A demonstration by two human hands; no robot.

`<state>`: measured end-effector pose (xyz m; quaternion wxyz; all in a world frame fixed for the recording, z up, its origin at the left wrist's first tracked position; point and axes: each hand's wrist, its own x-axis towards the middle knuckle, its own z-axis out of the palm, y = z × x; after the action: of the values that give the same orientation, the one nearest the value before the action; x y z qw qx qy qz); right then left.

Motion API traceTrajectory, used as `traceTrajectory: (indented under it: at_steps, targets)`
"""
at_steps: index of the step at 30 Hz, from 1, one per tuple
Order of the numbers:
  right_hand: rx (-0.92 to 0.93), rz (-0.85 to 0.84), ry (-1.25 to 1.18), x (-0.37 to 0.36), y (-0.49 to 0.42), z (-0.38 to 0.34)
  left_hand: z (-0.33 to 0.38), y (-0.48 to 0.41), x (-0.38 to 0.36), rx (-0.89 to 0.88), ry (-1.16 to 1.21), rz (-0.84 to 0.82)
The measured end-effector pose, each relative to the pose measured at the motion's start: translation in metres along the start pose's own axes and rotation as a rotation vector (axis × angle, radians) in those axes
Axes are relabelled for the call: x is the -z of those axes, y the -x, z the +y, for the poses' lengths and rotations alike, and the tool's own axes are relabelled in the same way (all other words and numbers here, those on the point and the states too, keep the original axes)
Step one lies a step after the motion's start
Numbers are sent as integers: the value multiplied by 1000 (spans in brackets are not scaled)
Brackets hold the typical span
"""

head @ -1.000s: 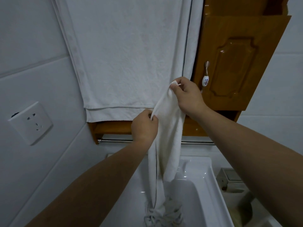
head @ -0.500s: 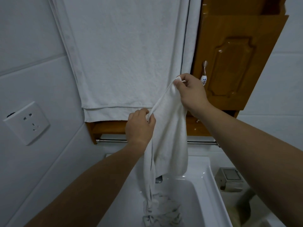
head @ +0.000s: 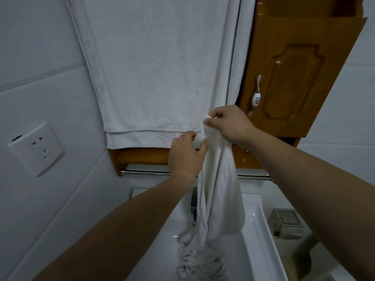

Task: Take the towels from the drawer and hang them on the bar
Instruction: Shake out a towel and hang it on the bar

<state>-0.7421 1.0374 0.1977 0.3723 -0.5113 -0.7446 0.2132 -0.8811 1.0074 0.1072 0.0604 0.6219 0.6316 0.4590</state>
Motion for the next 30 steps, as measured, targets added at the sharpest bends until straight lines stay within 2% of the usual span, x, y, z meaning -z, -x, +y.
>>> traceTrajectory:
  at_steps: [4, 9, 16, 22, 30]
  targets:
    - [-2, 39, -21, 4, -3, -1, -4, -4, 0, 47, 10, 34]
    - [23, 105, -66, 11, -3, -4, -8, -2, -2, 87, 50, -8]
    - [27, 107, -83, 10, -1, -7, 15, 16, -6, -58, 147, -29]
    - [60, 81, -111, 13, 7, -13, 1, 6, -13, 221, 167, -8]
    - [49, 256, -182, 32, 6, -19, -17, 11, -10, 308, 67, 0]
